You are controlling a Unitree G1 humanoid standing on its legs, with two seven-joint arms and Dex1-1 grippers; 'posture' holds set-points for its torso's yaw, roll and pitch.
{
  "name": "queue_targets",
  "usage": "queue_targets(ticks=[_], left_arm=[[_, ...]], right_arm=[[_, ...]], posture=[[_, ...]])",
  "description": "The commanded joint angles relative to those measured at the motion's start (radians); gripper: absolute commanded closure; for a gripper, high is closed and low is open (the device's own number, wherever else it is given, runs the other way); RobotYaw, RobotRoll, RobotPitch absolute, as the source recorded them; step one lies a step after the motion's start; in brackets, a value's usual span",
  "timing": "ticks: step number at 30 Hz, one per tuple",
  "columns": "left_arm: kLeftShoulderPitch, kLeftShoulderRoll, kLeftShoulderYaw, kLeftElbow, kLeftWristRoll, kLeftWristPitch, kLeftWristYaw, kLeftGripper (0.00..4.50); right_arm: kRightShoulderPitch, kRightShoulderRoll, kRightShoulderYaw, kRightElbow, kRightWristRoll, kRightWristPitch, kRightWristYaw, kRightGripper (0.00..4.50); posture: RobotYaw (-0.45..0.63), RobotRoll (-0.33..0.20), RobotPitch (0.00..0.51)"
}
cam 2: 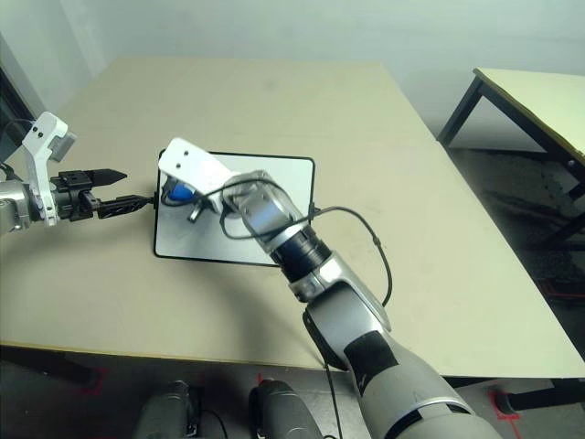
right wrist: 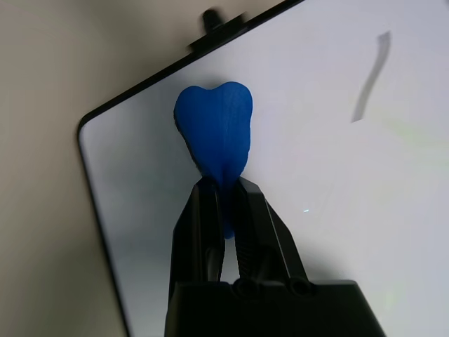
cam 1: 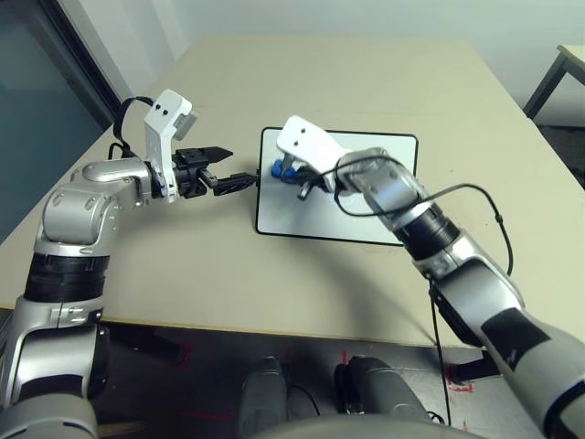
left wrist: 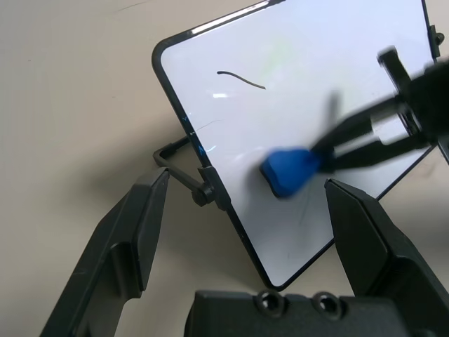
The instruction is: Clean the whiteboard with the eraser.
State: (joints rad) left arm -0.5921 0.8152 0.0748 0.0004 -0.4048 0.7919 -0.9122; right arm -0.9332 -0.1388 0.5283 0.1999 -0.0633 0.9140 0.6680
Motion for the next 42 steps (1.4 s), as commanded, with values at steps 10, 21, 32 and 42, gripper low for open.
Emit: queue_targets(ticks=[10, 21, 32, 42], left_arm=[[-0.008, 0.012, 0.005, 0.002, -0.008, 0.011, -0.007, 0.00], [-0.028, 0.043, 0.022, 0.038, -0.004, 0.008, -0.019, 0.00], [-0.021, 0.108, 0.052, 0.052, -0.009, 0.016, -0.037, 0.00], [0.004, 0.107, 0.083, 0.021, -0.018, 0.029, -0.019, 0.00]], right_arm=[[-0.210, 0.034, -0.140, 0.310, -0.004, -0.165, -0.097, 4.33], [-0.033, 0.012, -0.034, 0.119, -0.018, -0.047, -0.016, 4.33], [-0.122, 0.067, -0.098, 0.216, -0.005, -0.102, -0.062, 4.35], [-0.180, 0.107, -0.135, 0.345, -0.013, -0.215, -0.084, 4.35]], posture=[[-0.03, 0.000, 0.058], [-0.03, 0.000, 0.057], [0.00, 0.000, 0.056], [0.02, 0.000, 0.048]])
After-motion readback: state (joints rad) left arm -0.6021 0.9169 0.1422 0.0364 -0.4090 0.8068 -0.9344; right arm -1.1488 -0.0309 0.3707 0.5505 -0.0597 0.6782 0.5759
